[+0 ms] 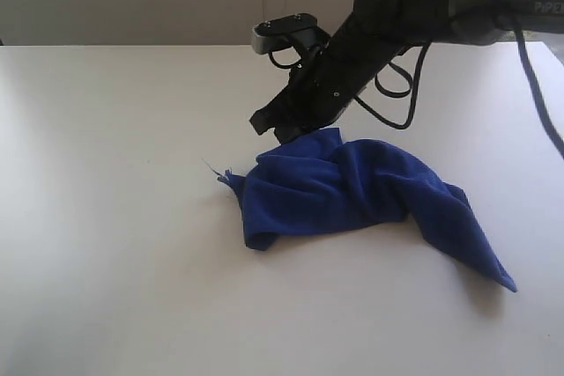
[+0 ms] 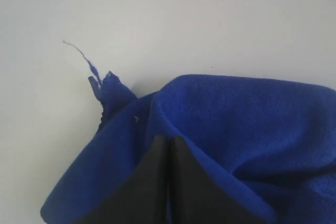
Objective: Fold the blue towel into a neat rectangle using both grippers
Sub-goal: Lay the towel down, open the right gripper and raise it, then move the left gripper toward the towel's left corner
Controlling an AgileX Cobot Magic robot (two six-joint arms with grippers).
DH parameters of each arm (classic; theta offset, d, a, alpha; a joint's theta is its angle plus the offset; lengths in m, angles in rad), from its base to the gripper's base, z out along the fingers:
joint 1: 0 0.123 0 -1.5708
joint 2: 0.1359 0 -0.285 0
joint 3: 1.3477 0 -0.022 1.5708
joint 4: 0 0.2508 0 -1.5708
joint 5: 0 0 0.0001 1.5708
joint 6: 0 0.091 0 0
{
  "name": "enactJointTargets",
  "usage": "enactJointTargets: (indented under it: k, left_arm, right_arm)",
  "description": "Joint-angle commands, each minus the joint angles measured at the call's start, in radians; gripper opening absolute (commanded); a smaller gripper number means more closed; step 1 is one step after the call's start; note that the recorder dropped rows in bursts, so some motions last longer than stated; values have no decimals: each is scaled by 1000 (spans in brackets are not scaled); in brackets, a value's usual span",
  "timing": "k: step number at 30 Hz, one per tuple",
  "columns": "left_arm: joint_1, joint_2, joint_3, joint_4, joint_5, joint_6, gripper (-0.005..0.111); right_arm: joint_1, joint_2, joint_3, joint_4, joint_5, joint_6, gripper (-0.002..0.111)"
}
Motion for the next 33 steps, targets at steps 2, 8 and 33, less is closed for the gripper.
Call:
enactJointTargets:
  k: [2,8,33]
  left_arm:
    - [2,-4,4,1,-2,0,0]
    - [2,-4,4,1,-2,0,0]
    - [2,-4,4,-42,-370,-319,0]
  right_arm:
    - [-9,-13,1,-3,29,9,0]
    - [-9,-48,1,-3,61,11,0]
    - [-181,-360,246,-16,43,9,0]
